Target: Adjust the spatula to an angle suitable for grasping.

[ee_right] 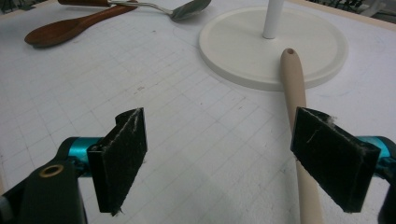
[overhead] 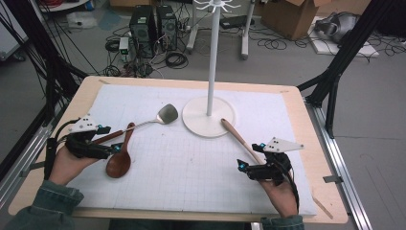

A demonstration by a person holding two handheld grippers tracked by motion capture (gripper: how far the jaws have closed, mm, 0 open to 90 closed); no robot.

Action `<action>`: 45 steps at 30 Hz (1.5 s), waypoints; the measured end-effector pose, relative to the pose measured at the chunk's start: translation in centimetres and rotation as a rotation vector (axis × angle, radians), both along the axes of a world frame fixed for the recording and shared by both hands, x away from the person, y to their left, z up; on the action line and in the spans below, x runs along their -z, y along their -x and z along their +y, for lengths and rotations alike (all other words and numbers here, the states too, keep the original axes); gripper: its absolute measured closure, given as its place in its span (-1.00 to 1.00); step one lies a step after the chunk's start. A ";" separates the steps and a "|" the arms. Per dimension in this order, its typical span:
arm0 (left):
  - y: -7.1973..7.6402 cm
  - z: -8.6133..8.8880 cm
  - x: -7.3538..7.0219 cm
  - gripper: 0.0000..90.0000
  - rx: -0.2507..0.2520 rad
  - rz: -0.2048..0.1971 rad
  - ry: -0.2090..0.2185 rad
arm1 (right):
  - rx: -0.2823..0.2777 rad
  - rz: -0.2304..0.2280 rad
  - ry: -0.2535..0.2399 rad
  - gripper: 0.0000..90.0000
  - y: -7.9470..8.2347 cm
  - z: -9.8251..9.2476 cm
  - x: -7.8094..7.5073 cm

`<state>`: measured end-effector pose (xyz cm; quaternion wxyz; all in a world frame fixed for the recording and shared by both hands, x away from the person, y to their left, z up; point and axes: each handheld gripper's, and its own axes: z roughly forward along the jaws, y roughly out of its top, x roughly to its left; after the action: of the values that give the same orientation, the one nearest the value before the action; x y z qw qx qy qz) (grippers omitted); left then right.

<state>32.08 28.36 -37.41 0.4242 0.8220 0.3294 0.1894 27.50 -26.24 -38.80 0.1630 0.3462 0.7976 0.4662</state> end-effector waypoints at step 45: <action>-8.1 3.1 5.9 0.16 -0.045 0.272 -0.052 | -0.043 0.018 0.009 -0.61 -0.4 0.5 0.4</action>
<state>40.16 31.43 -43.32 0.3499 0.8432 0.3971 0.0941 27.87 -25.69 -39.19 0.1473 0.3327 0.8084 0.4627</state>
